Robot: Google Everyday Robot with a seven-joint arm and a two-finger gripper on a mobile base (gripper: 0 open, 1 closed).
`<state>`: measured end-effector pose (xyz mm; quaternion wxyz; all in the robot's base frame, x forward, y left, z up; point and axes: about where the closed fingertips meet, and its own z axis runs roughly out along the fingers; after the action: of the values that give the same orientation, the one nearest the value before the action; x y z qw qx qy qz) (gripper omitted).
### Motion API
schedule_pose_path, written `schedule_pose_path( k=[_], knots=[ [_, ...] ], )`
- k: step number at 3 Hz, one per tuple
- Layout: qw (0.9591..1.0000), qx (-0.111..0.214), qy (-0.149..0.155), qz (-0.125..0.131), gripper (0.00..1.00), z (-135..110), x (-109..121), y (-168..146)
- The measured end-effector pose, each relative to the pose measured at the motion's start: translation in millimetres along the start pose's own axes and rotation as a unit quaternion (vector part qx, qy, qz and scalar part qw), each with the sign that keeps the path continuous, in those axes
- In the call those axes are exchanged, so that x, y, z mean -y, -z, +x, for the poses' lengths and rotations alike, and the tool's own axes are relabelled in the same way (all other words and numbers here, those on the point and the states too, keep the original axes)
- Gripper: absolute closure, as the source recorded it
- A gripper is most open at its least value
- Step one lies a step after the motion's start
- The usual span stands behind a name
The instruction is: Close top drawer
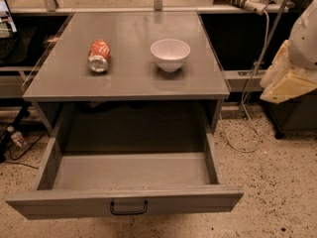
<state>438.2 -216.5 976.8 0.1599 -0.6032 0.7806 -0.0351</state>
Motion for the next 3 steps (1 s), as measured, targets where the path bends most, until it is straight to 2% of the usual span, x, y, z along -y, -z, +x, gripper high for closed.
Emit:
schedule_pose_path(
  k=[1,2,3],
  knots=[
    [1.0000,0.000,0.000,0.000,0.89,0,0,0],
    [0.9999,-0.005,-0.012,-0.007,1.00,11,-22,-1],
    [0.9982,-0.020,-0.042,-0.039,1.00,29,-75,-4]
  ],
)
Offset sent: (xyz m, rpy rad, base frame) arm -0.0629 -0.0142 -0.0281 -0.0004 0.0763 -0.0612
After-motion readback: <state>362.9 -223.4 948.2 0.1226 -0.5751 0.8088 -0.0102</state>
